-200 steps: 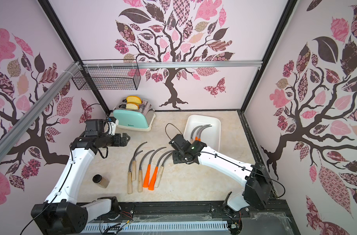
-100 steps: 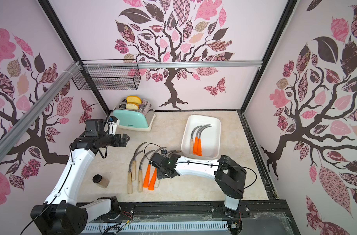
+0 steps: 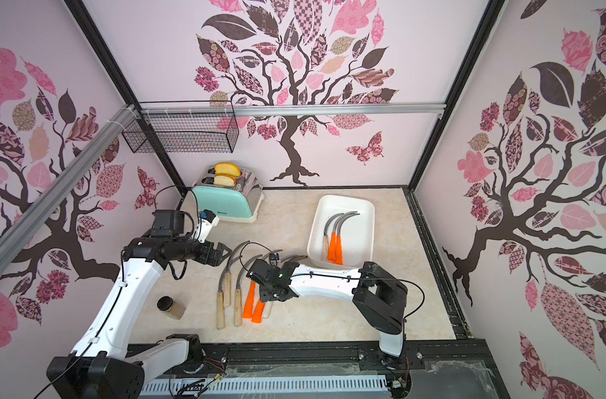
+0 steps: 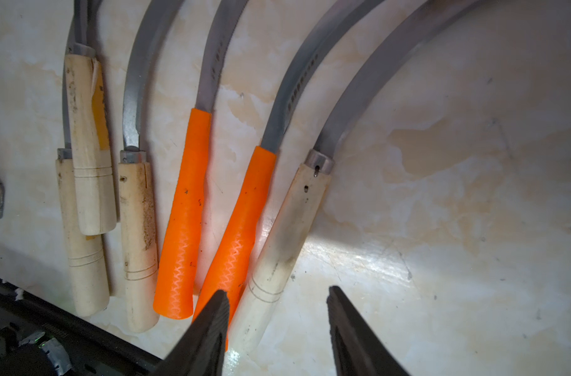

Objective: Put small sickles into storage boxes
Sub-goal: Pick up the sickle at the center of the board.

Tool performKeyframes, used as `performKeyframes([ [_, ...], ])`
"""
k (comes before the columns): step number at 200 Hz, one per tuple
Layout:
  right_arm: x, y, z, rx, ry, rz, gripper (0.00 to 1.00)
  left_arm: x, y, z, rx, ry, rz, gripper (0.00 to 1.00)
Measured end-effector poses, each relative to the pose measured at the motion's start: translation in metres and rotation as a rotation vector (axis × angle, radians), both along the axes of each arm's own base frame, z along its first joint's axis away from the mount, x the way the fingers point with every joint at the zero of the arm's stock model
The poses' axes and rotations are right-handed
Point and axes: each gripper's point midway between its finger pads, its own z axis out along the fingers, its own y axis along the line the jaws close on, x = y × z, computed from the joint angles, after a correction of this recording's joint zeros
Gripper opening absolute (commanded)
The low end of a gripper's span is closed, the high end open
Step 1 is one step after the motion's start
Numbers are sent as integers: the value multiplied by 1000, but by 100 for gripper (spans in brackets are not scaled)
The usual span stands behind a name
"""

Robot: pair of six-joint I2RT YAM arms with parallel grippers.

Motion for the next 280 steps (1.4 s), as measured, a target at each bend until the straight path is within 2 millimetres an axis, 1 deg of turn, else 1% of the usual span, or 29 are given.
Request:
performKeyframes([
  [43, 3, -5, -3, -10, -4, -35, 53, -18, -4, -12, 4, 64, -49, 91],
  [60, 6, -13, -4, -10, -8, -58, 52, -23, -7, -15, 4, 84, -68, 91],
  [79, 7, -30, -3, -3, -3, -87, 51, -27, -10, -16, 3, 95, -82, 91],
  [94, 10, -35, -1, 2, -3, -106, 51, -27, -11, -16, 3, 96, -81, 92],
  [108, 13, -33, 0, 18, -1, -117, 51, -27, -11, -16, 1, 97, -79, 92],
  [121, 12, -29, -2, 26, 10, -112, 51, -26, -10, -17, 3, 98, -73, 93],
  [153, 9, -12, -14, 21, 39, -90, 52, -26, -7, -14, 13, 89, -45, 94],
  [179, 8, -4, -23, 9, 54, -79, 52, -27, -5, -11, 16, 76, -35, 94],
  [208, 9, 3, -25, 0, 58, -73, 52, -27, -4, -9, 19, 70, -30, 94],
  [236, 12, 7, -26, -11, 58, -71, 51, -27, -3, -8, 23, 63, -25, 95],
  [280, 9, -1, -43, -73, 76, -72, 50, -25, 0, -6, 27, 64, 5, 95],
])
